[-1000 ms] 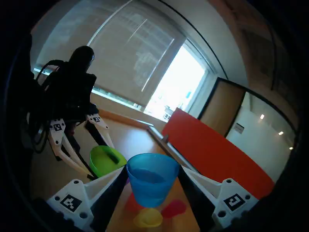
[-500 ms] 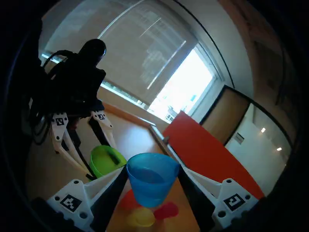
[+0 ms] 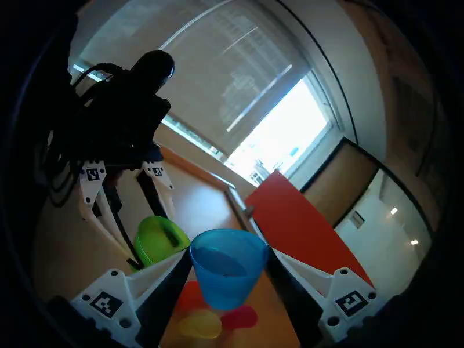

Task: Pour water

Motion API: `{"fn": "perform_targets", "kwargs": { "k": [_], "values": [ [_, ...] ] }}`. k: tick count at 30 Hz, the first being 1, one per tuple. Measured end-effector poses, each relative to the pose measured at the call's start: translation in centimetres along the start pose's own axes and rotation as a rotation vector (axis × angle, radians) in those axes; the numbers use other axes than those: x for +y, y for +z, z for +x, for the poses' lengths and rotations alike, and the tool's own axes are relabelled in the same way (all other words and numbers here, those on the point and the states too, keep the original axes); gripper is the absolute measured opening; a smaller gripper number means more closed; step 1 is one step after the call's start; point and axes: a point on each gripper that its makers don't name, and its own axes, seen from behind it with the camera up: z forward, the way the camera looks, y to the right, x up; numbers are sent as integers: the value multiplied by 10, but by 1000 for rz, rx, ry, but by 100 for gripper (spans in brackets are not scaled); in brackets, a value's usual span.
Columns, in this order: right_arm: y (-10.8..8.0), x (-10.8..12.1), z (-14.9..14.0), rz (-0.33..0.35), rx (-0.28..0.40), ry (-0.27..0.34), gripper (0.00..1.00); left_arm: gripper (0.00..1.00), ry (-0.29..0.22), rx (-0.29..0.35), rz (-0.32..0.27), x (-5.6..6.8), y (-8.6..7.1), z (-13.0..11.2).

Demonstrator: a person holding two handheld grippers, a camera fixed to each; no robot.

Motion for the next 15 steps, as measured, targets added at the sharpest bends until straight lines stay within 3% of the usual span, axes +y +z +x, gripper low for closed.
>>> {"fn": "perform_targets", "kwargs": {
  "k": [15],
  "values": [
    [-1, 5, 7, -5, -14, -125, 92, 85, 6, 3, -8, 5, 3, 3]
  ]
}}
